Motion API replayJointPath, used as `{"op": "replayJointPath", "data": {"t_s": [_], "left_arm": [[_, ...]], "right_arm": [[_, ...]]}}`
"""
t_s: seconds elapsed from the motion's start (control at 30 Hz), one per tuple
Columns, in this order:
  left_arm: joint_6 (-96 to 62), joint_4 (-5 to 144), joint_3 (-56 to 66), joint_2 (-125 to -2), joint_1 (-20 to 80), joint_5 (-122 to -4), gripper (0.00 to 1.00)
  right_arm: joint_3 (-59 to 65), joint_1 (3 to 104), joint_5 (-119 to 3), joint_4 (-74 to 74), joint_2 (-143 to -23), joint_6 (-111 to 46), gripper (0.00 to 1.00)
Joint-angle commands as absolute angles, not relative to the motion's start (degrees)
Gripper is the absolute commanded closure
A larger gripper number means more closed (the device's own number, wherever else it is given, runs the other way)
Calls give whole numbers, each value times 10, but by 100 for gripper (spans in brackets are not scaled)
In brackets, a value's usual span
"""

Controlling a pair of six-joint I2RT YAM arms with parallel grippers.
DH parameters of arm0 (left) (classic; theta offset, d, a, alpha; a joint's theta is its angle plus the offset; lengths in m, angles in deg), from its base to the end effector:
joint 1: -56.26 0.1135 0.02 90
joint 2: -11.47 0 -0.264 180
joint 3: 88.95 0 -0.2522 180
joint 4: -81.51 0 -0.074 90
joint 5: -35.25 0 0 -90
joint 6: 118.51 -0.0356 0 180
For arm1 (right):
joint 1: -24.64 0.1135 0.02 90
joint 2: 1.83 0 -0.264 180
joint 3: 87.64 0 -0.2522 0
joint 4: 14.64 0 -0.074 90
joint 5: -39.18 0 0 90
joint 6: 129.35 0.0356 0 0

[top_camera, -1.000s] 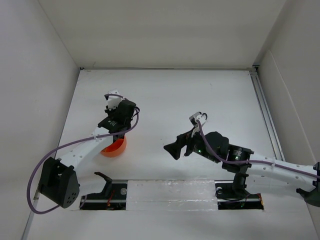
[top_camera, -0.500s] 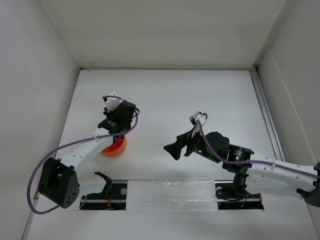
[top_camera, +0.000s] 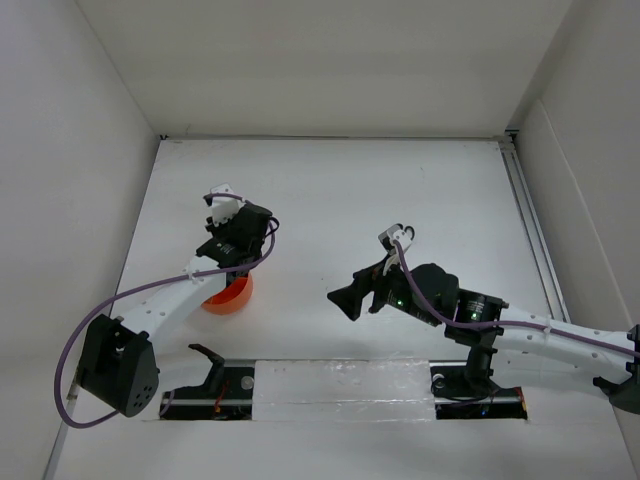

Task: Sort the stationery into containers
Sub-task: Place the pen in the storage box.

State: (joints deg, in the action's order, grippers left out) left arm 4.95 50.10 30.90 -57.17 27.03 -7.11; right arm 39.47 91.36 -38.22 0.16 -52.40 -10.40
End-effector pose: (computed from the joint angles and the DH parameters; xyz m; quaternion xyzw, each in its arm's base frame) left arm 0.2297 -0.0984 0.2593 -0.2015 0.8219 0.1110 0.5211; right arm 0.0903 0.1903 0.3041 -0.1859 0.7556 0.4038 0.4811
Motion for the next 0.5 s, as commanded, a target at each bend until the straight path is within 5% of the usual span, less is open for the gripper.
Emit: {"op": "replayJointPath", "data": {"t_s": [0.0,0.47], "left_arm": [[66,492,313,-567,269,-47,81],[91,479,319,-526,269,-35,65]], "right_arm": [[395,912,-389,-15,-514,-101,0],[395,912,-383,-15,-509,-101,0]]}}
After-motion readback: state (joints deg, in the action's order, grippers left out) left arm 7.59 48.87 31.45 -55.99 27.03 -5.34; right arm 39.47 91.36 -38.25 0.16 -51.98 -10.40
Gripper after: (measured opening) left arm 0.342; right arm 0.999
